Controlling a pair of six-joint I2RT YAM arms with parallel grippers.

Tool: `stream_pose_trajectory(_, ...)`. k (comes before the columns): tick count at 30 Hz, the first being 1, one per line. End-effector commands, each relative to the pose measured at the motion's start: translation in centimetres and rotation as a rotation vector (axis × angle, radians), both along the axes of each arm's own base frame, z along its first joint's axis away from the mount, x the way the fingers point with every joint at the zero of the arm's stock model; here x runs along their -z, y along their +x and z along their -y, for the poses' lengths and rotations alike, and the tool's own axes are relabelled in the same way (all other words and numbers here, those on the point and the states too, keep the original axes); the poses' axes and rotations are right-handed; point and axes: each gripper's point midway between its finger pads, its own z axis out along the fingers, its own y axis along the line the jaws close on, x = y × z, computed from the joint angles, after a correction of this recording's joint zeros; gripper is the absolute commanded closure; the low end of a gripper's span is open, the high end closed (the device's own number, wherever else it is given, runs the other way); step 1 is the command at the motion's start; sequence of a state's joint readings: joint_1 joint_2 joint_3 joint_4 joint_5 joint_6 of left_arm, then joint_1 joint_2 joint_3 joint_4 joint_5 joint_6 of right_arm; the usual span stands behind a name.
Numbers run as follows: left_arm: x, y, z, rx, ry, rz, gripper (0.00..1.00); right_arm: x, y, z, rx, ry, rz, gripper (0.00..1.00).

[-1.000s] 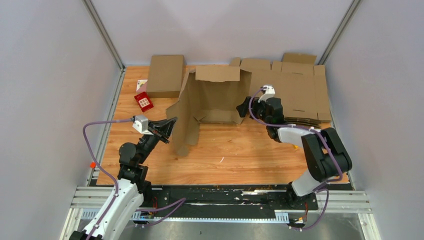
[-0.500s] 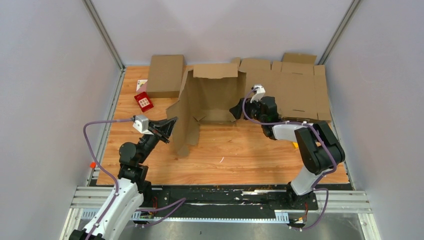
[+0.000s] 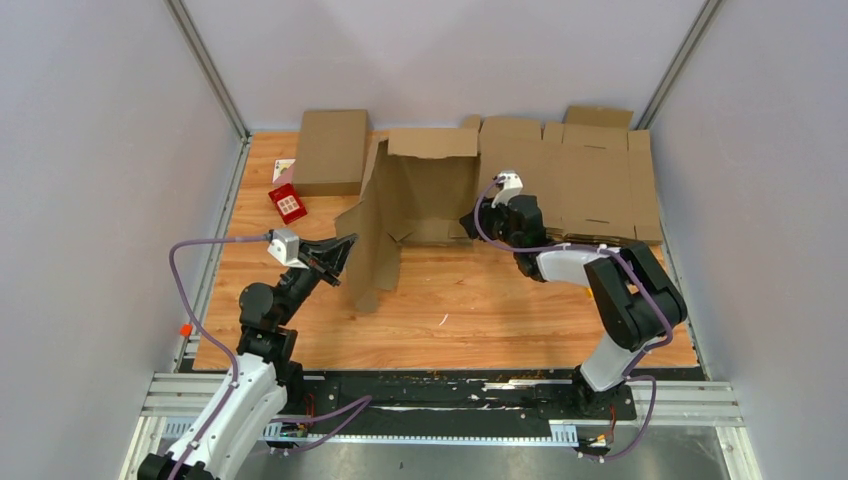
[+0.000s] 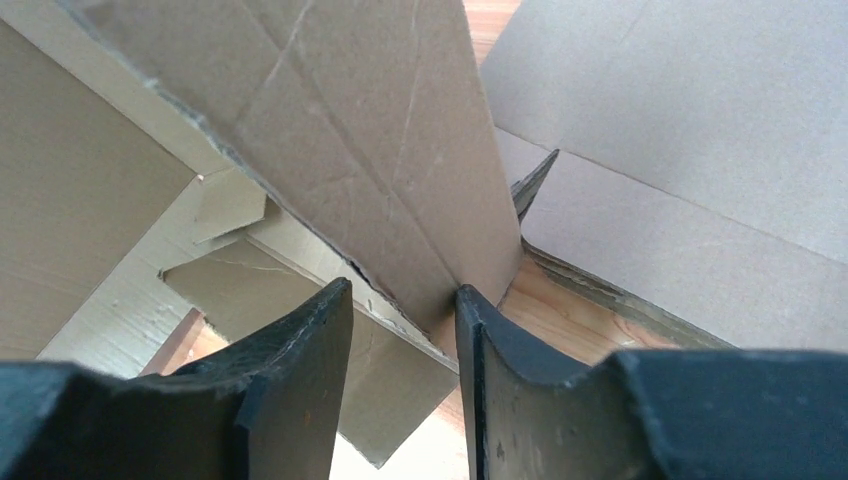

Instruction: Fold the paper box

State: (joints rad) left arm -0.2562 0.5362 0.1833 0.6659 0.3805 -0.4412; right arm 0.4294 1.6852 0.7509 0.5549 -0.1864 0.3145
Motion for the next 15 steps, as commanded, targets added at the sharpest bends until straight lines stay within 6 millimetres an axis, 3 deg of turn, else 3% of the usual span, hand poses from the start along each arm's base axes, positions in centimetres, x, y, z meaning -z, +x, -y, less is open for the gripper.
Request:
stream_pose_trajectory(1,0.0,0.0,0.5,0.028,0.001,-0.023,1.00,-1.8,1.6,0.2,0.075,-0.030,0.061,0.59)
stream_pose_trajectory(8,0.9,0.7,-0.3,-0.036,0.023,-0.059,0.96,-1.7,1.8,1.2,0.181,-0.078,0.085,0.85)
stream_pose_trajectory(15,1.8,1.4,-1.4,-0.108,0.045,-0.070,0.91,-2.5,0.0,2.3,0.215,-0.083,0.116,0.97)
